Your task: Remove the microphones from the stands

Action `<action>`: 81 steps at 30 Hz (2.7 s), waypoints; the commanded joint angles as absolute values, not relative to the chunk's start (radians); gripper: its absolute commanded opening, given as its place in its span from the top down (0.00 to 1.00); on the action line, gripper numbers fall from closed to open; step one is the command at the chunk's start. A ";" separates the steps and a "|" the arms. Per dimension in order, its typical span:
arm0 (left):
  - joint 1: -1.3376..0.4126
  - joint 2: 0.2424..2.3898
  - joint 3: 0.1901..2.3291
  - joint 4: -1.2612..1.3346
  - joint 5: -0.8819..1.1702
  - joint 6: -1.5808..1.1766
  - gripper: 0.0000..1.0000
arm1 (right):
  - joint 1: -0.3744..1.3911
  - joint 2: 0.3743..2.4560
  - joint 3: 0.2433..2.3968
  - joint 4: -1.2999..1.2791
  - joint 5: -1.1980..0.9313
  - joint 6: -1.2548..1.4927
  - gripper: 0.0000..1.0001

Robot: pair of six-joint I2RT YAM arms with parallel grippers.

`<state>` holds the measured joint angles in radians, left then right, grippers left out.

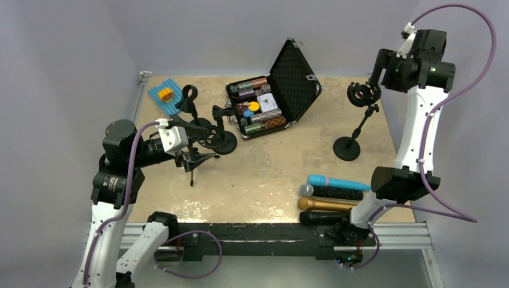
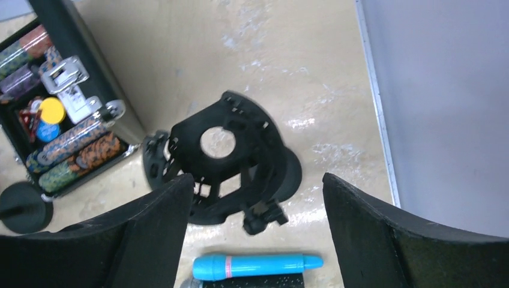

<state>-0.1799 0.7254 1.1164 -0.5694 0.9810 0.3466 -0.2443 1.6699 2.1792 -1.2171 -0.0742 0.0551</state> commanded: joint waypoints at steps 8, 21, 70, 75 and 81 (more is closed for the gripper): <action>-0.186 0.735 1.157 -0.607 0.974 0.345 0.26 | -0.290 1.760 2.153 -1.187 -0.113 0.051 0.28; -0.186 0.730 1.150 -0.608 0.977 0.351 0.26 | -0.291 1.727 2.092 -1.203 -0.290 -0.046 0.61; -0.780 1.236 1.147 -0.570 0.876 0.704 0.28 | 0.487 0.834 1.064 -1.153 -1.180 -2.030 1.00; -0.780 1.350 1.139 -0.460 0.872 0.745 0.33 | 0.487 0.783 1.004 -1.172 -1.190 -2.095 1.00; -0.780 1.499 1.174 -0.507 0.861 0.830 0.41 | 0.487 0.779 1.005 -1.191 -1.173 -2.139 1.00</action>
<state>-0.7773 1.4406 1.1419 -0.5163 0.8566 0.7261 0.4828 0.7830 0.9970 -1.1740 -1.1141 -2.0346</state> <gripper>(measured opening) 0.607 0.286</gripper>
